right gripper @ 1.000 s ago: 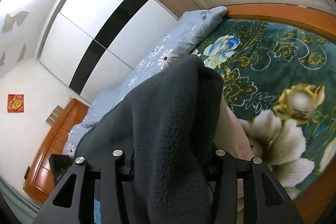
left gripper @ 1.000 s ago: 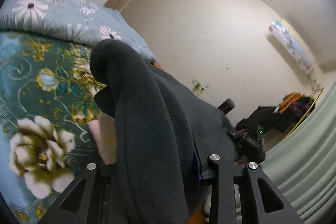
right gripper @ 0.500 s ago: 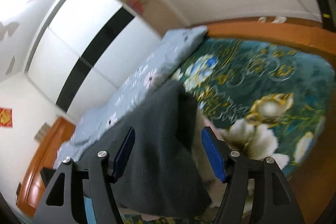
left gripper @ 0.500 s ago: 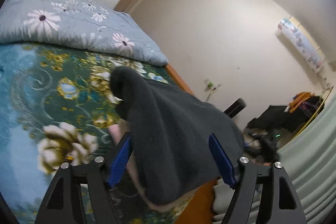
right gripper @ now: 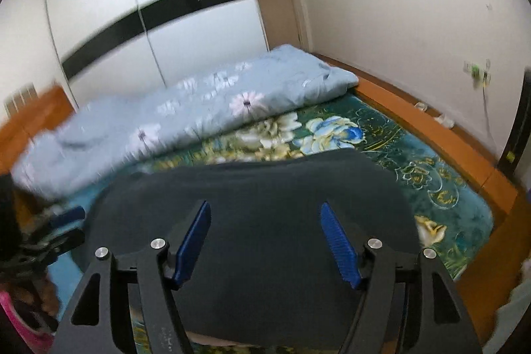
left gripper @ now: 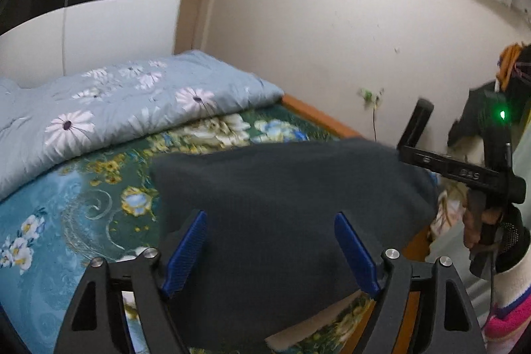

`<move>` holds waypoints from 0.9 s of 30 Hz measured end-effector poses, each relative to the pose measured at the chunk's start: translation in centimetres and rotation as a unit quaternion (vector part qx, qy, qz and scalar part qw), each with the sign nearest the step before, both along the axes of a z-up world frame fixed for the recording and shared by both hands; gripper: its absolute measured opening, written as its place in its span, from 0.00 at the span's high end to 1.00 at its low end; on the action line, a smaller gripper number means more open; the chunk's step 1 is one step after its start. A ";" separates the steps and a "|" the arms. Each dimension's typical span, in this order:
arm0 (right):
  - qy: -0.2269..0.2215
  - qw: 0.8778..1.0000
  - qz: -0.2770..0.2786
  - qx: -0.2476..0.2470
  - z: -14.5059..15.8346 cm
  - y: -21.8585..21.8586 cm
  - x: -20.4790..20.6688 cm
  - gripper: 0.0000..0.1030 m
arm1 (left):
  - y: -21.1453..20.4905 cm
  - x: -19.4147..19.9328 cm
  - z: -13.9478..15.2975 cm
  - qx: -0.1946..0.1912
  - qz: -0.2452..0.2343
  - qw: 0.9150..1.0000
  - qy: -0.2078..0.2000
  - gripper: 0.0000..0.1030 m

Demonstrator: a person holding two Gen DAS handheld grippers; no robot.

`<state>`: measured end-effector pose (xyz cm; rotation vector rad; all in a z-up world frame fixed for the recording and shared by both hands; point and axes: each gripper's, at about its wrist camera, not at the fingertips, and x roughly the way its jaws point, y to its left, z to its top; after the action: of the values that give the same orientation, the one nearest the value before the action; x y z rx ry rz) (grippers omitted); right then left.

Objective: Fold clothes
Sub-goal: 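Lift the folded hoodie with both grippers and carry it toward the clothes stack, then lower the hoodie onto the folded clothes stack and open both grippers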

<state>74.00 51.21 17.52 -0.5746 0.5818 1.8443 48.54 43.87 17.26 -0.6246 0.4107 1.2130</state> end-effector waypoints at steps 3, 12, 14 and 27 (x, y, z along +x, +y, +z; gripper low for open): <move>-0.050 0.999 -0.007 -0.007 -2.2 0.8 -1.0 0.32 | 0.6 0.8 -1.8 -0.012 -0.001 1.000 0.024 0.20; -0.017 0.999 -0.020 -0.021 -4.5 0.9 0.8 0.31 | -0.2 0.8 -2.4 -0.002 -0.003 1.000 0.015 0.19; -0.014 1.000 -0.022 -0.001 -3.1 -0.2 0.6 0.31 | -1.0 0.4 -1.6 0.004 -0.003 1.000 -0.001 0.19; 0.062 0.996 0.004 0.060 -6.5 -13.8 -1.8 0.24 | -10.6 -2.4 -5.1 0.041 0.029 0.998 0.027 0.19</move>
<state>72.18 37.40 11.02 -0.3845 0.5458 1.9169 46.14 33.29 12.16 -0.5367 0.3879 1.2975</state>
